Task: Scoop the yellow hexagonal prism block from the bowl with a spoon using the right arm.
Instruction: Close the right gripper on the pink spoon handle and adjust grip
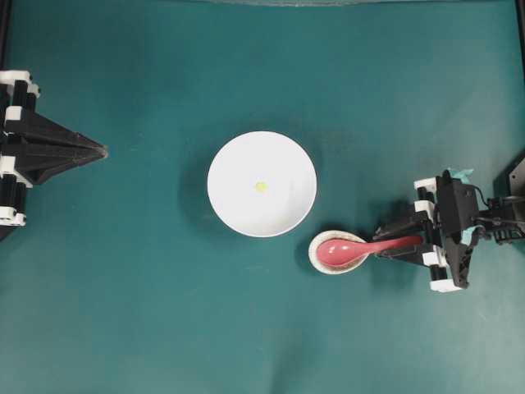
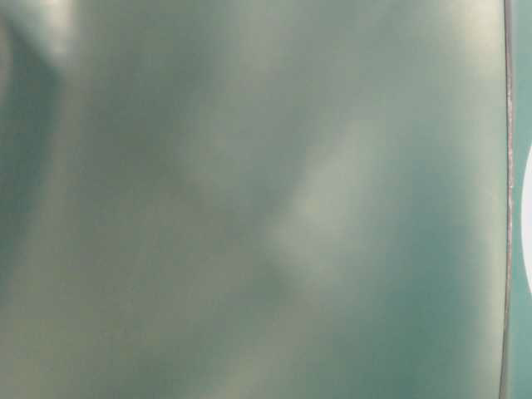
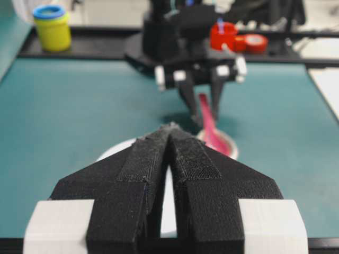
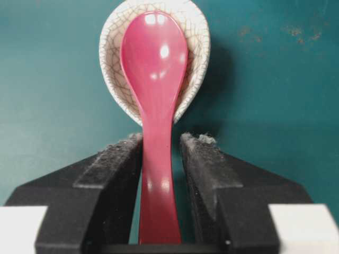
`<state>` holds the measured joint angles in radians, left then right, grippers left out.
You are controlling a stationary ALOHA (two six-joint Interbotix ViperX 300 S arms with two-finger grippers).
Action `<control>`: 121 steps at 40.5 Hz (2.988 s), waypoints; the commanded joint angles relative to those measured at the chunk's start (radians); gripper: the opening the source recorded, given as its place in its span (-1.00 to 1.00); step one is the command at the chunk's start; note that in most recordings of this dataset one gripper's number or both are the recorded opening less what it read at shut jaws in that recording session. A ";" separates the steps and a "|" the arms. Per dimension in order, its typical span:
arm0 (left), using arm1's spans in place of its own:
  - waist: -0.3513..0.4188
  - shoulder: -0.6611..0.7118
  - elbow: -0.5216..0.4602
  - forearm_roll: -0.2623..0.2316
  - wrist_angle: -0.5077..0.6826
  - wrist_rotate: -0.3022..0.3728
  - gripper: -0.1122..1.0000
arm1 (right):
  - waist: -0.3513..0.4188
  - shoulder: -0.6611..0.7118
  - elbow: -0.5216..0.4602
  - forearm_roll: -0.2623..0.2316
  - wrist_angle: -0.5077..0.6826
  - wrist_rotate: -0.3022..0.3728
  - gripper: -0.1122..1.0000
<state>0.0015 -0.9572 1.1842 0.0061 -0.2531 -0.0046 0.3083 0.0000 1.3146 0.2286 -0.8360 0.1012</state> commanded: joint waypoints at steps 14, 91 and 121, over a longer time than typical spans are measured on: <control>0.003 0.008 -0.020 0.003 -0.003 -0.002 -0.81 | 0.005 -0.006 -0.023 -0.002 -0.006 -0.026 -0.17; 0.002 0.008 -0.020 0.003 0.034 -0.009 -0.81 | -0.017 -0.137 -0.055 0.035 0.213 -0.025 -0.29; 0.003 0.008 -0.020 0.003 0.034 -0.011 -0.81 | -0.018 -0.137 -0.048 0.034 0.206 -0.025 -0.14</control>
<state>0.0015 -0.9572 1.1842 0.0061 -0.2132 -0.0138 0.2915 -0.1227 1.2717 0.2608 -0.6197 0.0782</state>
